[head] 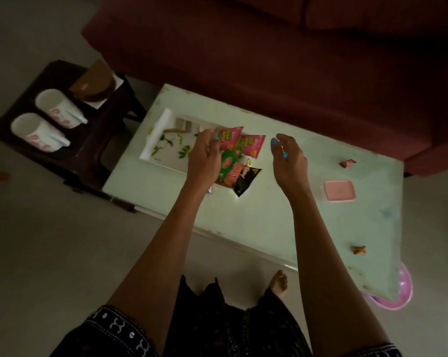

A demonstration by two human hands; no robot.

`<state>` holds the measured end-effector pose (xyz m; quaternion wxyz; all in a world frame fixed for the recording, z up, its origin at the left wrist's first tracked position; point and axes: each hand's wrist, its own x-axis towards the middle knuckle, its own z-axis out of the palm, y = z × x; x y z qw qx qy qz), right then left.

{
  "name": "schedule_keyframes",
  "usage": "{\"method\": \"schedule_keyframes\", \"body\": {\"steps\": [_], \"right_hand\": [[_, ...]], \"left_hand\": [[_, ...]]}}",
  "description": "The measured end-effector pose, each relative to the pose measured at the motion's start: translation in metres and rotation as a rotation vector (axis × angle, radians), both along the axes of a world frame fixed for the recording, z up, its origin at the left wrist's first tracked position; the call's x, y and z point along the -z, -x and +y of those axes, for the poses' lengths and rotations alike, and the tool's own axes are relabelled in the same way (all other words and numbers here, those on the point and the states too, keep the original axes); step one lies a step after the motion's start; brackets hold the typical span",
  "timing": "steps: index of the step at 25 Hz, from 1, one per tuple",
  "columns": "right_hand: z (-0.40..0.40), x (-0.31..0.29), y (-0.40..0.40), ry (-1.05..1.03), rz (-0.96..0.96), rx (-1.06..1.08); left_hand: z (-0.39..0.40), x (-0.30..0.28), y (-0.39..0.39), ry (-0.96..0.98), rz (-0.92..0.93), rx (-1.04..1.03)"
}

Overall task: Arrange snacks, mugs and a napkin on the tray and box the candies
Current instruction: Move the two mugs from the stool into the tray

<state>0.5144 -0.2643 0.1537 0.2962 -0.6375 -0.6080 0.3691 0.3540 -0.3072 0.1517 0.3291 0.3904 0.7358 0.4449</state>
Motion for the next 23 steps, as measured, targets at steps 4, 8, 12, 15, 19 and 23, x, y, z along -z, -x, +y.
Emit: {"method": "schedule_keyframes", "body": {"steps": [4,8,12,15,19,23], "right_hand": [[0.001,0.000,0.054,-0.004,-0.024,-0.069],[0.015,0.001,0.102,-0.019,-0.082,-0.196],[0.035,-0.001,0.148,0.004,-0.105,-0.313],[0.045,-0.002,0.184,-0.011,-0.127,-0.422],[0.059,0.001,0.244,-0.036,-0.165,-0.565],[0.067,0.004,0.309,-0.015,-0.134,-0.692]], "left_hand": [[-0.009,0.011,0.047,0.049,-0.066,-0.047],[-0.008,0.016,0.082,0.026,-0.122,-0.133],[0.002,0.018,0.115,0.032,-0.147,-0.216],[0.004,0.020,0.141,0.055,-0.100,-0.289],[0.004,0.023,0.182,0.080,-0.136,-0.389],[-0.002,0.023,0.238,0.121,-0.096,-0.498]]}}
